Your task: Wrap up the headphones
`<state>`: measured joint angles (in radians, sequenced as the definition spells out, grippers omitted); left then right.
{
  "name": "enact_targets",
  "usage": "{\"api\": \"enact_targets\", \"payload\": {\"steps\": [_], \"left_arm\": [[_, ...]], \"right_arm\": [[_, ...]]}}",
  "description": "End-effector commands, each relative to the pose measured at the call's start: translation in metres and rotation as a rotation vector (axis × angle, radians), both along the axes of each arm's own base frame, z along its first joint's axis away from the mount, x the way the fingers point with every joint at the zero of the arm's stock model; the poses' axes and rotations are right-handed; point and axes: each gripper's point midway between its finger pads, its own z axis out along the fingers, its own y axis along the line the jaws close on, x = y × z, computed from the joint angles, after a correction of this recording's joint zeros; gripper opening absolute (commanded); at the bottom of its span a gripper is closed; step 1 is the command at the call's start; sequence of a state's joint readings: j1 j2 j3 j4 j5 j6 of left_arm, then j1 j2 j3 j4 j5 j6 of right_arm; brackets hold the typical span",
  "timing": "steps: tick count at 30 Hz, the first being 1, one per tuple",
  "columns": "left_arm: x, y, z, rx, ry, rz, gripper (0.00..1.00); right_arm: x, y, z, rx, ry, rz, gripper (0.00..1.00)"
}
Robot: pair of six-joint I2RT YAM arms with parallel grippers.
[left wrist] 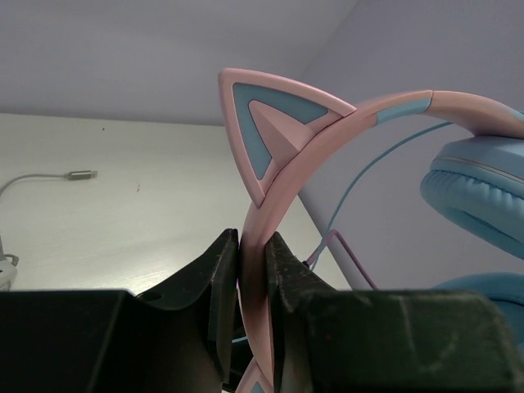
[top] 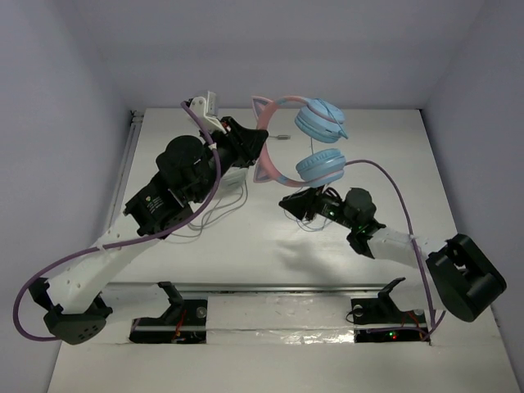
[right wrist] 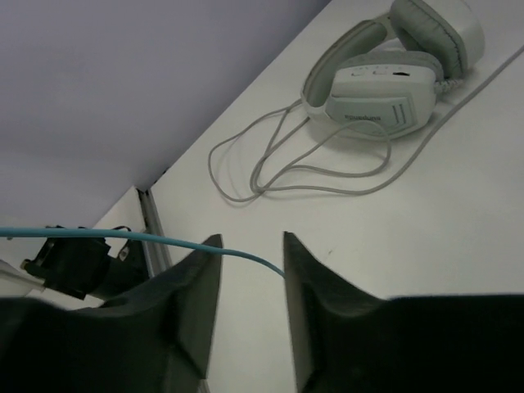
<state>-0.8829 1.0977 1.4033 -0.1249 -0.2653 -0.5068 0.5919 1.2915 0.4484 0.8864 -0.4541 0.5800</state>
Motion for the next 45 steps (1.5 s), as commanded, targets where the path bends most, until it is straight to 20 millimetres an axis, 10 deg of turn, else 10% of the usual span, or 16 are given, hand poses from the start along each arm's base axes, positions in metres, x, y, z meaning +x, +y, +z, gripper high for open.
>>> {"api": "enact_targets", "payload": {"steps": [1,9,17,30,45], "left_arm": [[-0.006,0.017,0.066,-0.202,-0.111,0.03,0.0],[0.028,0.066,0.043,-0.22,-0.095,0.353,0.0],[0.052,0.108,0.0,-0.123,-0.072,0.657,0.0],[0.079,0.119,-0.096,0.225,0.027,0.912,0.0],[0.032,0.095,-0.247,0.665,0.253,0.727,0.0]], "right_arm": [[-0.01,0.018,0.038,0.103,-0.091,0.082,0.37],[-0.047,0.051,0.034,0.105,-0.001,0.155,0.0],[-0.074,0.047,0.008,0.003,0.13,0.11,0.0],[-0.13,0.044,-0.004,-0.241,0.252,0.084,0.0],[-0.081,-0.006,0.034,-0.579,0.083,-0.213,0.0]]}}
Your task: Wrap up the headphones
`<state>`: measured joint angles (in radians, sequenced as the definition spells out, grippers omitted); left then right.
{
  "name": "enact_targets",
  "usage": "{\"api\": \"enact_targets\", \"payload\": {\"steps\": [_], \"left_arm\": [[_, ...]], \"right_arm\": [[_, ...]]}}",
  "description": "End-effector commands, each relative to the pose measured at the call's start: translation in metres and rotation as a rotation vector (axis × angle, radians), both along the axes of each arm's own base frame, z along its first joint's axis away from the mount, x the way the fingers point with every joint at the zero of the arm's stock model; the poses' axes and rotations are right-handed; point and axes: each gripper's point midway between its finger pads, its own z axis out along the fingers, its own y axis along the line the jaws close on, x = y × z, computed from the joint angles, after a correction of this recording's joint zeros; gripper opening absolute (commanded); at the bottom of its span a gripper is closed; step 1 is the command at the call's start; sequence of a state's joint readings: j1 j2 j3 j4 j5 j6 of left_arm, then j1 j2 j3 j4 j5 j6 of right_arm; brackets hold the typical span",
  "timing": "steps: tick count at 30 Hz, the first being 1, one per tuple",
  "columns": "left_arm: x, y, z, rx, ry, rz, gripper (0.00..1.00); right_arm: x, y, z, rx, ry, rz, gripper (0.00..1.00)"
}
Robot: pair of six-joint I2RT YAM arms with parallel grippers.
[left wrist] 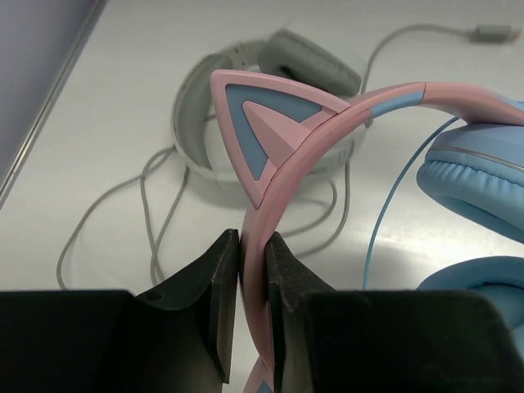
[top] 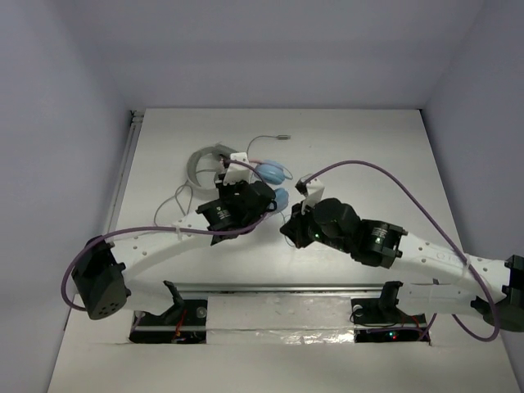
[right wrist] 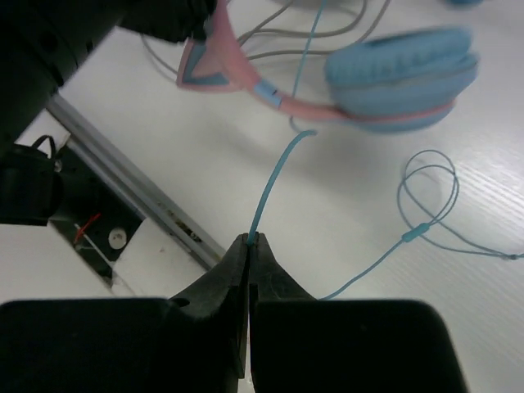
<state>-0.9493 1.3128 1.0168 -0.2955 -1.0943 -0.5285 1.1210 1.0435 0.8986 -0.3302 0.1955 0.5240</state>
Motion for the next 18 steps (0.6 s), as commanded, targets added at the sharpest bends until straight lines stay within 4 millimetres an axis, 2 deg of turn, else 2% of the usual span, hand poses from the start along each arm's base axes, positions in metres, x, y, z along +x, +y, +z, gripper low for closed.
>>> {"api": "enact_targets", "payload": {"steps": [1,2,3,5,6,8,11,14,18], "left_arm": [[-0.019,-0.004,-0.016,-0.042,0.032,-0.011,0.0],[-0.031,-0.003,-0.031,0.002,0.073,-0.022,0.0],[-0.039,-0.008,-0.04,-0.008,0.085,-0.027,0.0],[-0.052,-0.005,-0.056,0.044,0.139,-0.043,0.0],[-0.06,-0.013,-0.063,0.049,0.164,-0.082,0.0],[-0.07,-0.018,-0.072,0.055,0.19,-0.123,0.0],[-0.08,-0.028,-0.078,0.033,0.238,-0.191,0.0],[-0.089,-0.04,-0.075,-0.018,0.271,-0.286,0.0],[-0.096,-0.051,-0.054,-0.096,0.272,-0.393,0.0]], "right_arm": [[0.02,-0.02,0.019,-0.101,-0.117,-0.081,0.0],[0.025,-0.022,0.032,-0.1,-0.146,-0.099,0.0],[0.028,-0.023,0.034,-0.111,-0.161,-0.112,0.0],[0.033,-0.025,0.037,-0.136,-0.185,-0.126,0.0],[0.036,-0.024,0.043,-0.137,-0.199,-0.133,0.0],[0.043,-0.025,0.041,-0.176,-0.225,-0.147,0.0],[0.05,-0.023,0.039,-0.22,-0.249,-0.156,0.0],[0.061,-0.028,0.033,-0.276,-0.274,-0.208,0.0],[0.077,-0.04,0.031,-0.308,-0.303,-0.299,0.0]]}}
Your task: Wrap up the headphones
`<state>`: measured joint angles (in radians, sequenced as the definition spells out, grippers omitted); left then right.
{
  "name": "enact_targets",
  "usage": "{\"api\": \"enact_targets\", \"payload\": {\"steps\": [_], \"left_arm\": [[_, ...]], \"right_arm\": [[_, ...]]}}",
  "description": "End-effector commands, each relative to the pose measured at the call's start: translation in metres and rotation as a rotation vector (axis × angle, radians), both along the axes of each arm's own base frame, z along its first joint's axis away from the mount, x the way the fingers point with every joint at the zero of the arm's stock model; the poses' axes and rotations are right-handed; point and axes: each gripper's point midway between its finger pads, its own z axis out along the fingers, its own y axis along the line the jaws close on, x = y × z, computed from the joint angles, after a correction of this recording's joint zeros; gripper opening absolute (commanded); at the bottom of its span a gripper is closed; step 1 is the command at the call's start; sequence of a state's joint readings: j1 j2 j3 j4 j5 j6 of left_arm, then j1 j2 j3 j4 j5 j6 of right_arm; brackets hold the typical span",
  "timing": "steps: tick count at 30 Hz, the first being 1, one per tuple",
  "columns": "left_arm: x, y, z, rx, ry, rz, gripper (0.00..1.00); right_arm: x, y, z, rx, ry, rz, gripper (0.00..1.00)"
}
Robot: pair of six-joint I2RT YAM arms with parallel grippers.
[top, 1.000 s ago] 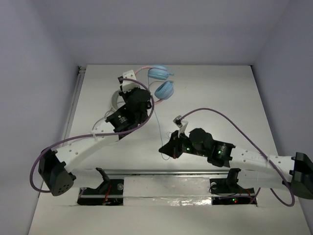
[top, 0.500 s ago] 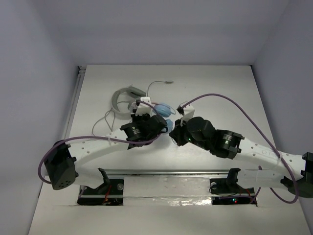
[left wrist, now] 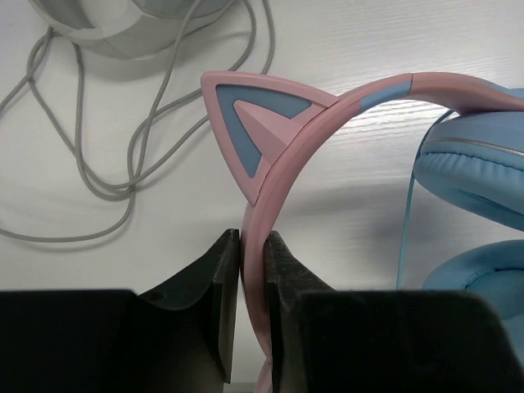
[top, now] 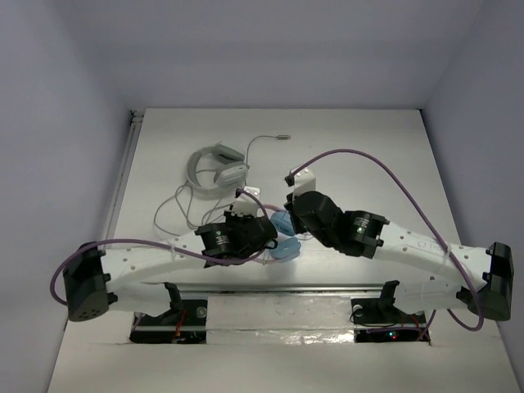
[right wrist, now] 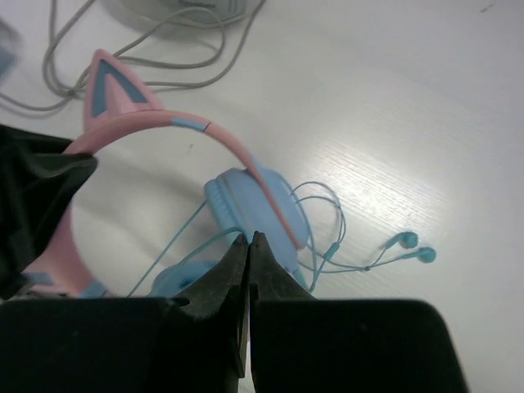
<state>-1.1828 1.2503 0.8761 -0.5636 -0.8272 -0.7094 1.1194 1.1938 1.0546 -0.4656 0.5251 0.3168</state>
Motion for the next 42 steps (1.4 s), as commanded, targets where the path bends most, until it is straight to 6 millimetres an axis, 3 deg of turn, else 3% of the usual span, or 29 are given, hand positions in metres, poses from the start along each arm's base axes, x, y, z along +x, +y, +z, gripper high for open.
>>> {"api": "enact_targets", "payload": {"steps": [1,8,13,24,27,33,34,35,37,38,39,42], "left_arm": [[-0.003,-0.018,0.032,-0.152,-0.017,-0.071,0.0],[-0.017,-0.032,0.041,-0.168,0.049,-0.21,0.0],[-0.014,-0.02,0.044,-0.16,0.058,-0.188,0.0],[-0.014,-0.016,0.053,-0.116,0.056,-0.218,0.0],[-0.015,-0.022,0.065,-0.167,0.048,-0.254,0.0],[-0.015,-0.028,0.095,-0.299,0.019,-0.308,0.0],[-0.014,-0.03,0.099,-0.329,0.018,-0.321,0.0],[-0.013,-0.031,0.103,-0.341,0.014,-0.331,0.0],[-0.014,-0.033,0.111,-0.375,0.01,-0.352,0.0],[-0.012,-0.032,0.116,-0.381,0.0,-0.353,0.0],[-0.013,-0.032,0.118,-0.385,-0.004,-0.355,0.0],[-0.009,-0.027,0.126,-0.374,-0.018,-0.338,0.0]], "right_arm": [[0.022,-0.012,0.031,0.019,-0.113,-0.114,0.0],[0.046,-0.028,0.038,-0.017,-0.172,-0.228,0.0],[0.06,-0.037,0.043,-0.067,-0.193,-0.262,0.13],[0.074,-0.04,0.024,-0.05,-0.149,-0.29,0.29],[0.082,-0.041,0.017,-0.032,-0.133,-0.293,0.3],[0.082,-0.032,0.013,0.108,-0.096,-0.244,0.28],[0.08,-0.033,0.004,0.118,-0.079,-0.232,0.28],[0.08,-0.03,0.014,0.189,-0.092,-0.219,0.27],[0.074,-0.026,0.005,0.248,-0.056,-0.153,0.26],[0.073,-0.022,0.018,0.32,-0.081,-0.133,0.26],[0.067,-0.016,0.018,0.348,-0.069,-0.09,0.26],[0.068,-0.02,0.015,0.4,-0.073,-0.095,0.25]]}}
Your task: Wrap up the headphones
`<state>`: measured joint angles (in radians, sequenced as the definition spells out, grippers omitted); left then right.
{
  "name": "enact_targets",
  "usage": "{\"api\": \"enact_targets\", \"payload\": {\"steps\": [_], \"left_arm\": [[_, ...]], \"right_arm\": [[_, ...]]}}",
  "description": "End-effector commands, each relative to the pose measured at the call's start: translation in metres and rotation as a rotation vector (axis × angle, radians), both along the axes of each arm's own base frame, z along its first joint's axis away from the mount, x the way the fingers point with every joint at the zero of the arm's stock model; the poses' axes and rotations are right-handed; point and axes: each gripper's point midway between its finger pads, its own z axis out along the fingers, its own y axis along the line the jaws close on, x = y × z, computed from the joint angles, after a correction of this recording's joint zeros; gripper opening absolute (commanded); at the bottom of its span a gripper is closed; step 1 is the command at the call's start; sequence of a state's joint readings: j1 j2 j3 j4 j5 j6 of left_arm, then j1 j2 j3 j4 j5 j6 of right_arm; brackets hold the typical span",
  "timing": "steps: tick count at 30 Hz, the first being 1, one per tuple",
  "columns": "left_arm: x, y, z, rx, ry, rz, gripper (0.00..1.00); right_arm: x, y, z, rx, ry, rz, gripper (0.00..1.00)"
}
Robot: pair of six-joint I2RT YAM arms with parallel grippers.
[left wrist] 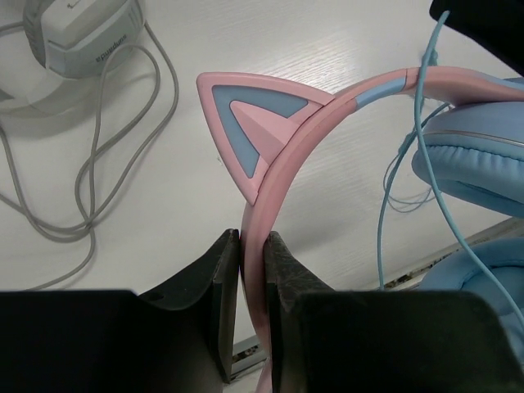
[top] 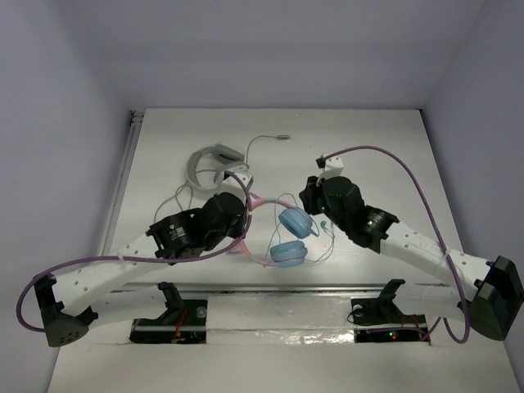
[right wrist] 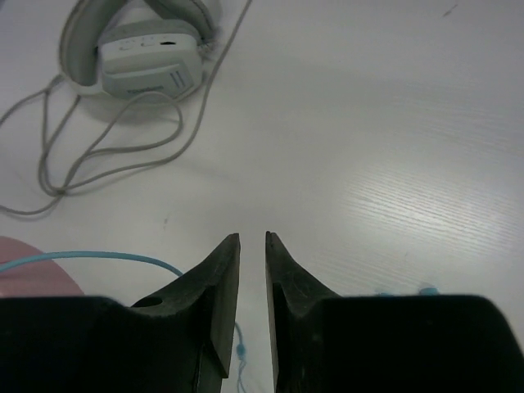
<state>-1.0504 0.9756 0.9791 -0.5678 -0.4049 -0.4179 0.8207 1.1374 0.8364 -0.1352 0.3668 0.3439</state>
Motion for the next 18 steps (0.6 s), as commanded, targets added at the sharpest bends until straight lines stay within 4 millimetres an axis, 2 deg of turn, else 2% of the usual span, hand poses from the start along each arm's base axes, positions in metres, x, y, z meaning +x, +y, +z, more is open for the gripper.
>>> {"api": "enact_targets", "payload": {"steps": [1,3,5,6,9,12,13,15,16,17,18], "left_arm": [[0.009,-0.011,0.05,-0.135,-0.08,-0.001,0.0],[0.01,-0.009,0.058,-0.135,-0.092,0.004,0.0],[0.013,-0.005,0.065,-0.124,-0.108,0.014,0.0],[0.015,-0.006,0.072,-0.129,-0.116,0.018,0.0],[0.018,-0.005,0.08,-0.107,-0.131,0.019,0.0],[0.024,-0.002,0.083,-0.082,-0.14,0.038,0.0],[0.024,-0.002,0.083,-0.076,-0.141,0.038,0.0],[0.028,0.0,0.09,-0.077,-0.155,0.045,0.0],[0.029,0.0,0.093,-0.08,-0.159,0.044,0.0],[0.031,0.001,0.098,-0.087,-0.169,0.049,0.0],[0.034,0.002,0.102,-0.087,-0.178,0.052,0.0]], "right_arm": [[0.0,0.021,0.033,0.195,-0.075,0.072,0.25],[0.004,0.014,0.023,0.223,-0.063,0.058,0.22],[0.008,0.011,0.031,0.306,-0.09,0.061,0.14],[-0.003,0.016,0.018,0.325,-0.07,0.114,0.09],[-0.007,0.017,0.02,0.388,-0.081,0.167,0.08],[-0.008,0.016,0.02,0.398,-0.089,0.165,0.18],[-0.01,0.015,0.017,0.399,-0.087,0.167,0.31],[-0.01,0.014,0.018,0.427,-0.093,0.166,0.42],[-0.016,0.019,0.018,0.441,-0.085,0.21,0.5],[-0.02,0.02,0.009,0.449,-0.068,0.22,0.53],[-0.022,0.022,0.012,0.469,-0.084,0.238,0.55]]}}
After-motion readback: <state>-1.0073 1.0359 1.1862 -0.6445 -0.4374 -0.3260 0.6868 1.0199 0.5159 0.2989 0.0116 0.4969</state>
